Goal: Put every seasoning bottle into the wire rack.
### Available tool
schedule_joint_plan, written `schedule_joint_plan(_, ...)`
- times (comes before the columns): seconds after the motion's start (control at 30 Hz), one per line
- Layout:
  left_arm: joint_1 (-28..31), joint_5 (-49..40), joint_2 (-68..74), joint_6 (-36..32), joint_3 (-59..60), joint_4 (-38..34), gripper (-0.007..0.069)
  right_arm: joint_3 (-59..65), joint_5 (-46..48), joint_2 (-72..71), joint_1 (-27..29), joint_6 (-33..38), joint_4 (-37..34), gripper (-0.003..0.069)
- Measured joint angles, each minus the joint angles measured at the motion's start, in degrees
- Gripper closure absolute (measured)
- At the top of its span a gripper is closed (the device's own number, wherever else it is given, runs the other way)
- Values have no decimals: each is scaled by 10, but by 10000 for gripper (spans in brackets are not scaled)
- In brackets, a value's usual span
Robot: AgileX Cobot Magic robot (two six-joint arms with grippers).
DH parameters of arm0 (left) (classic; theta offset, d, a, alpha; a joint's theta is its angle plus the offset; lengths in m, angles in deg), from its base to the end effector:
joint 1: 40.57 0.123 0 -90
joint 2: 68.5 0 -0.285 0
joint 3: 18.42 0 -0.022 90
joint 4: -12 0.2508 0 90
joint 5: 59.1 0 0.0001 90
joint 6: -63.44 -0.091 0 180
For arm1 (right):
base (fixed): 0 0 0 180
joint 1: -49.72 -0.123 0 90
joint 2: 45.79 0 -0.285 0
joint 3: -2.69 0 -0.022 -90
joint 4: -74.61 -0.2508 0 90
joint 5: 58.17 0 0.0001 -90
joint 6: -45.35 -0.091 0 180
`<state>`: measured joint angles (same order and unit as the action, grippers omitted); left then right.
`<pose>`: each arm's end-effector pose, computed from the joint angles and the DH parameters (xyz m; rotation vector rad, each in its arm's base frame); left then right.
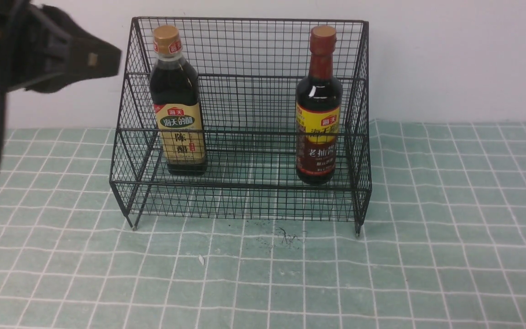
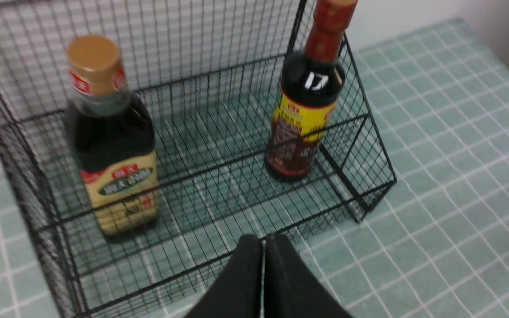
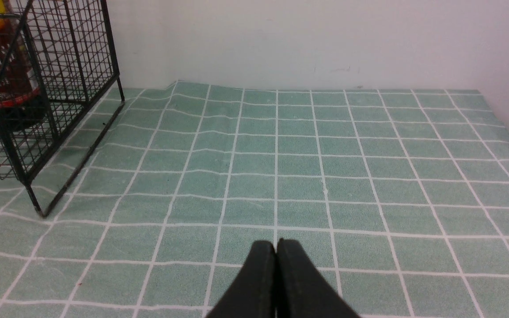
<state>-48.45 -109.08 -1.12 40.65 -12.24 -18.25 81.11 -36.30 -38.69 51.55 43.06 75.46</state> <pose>0.1911 -0.0619 0.4369 0.4222 2.0303 -0.4721 0.0523 -0.0022 0.1725 0.0583 1.8734 -0.0091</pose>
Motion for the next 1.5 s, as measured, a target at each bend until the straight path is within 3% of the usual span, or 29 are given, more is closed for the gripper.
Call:
schedule_joint_plan(0.27, 0, 57, -270, 5, 170, 5, 631, 0, 0, 0, 0, 0, 0, 672)
schedule_joint_plan(0.63, 0, 57, -559, -21, 243, 73, 631, 0, 0, 0, 0, 0, 0, 672)
schedule_joint_plan(0.9, 0, 81, -610, 53, 329, 166, 631, 0, 0, 0, 0, 0, 0, 672)
schedule_joint_plan(1.17, 20, 233, -608, 148, 538, 294, 631, 0, 0, 0, 0, 0, 0, 672)
schedule_joint_plan(1.5, 23, 277, -608, 163, 720, 294, 631, 0, 0, 0, 0, 0, -1, 672)
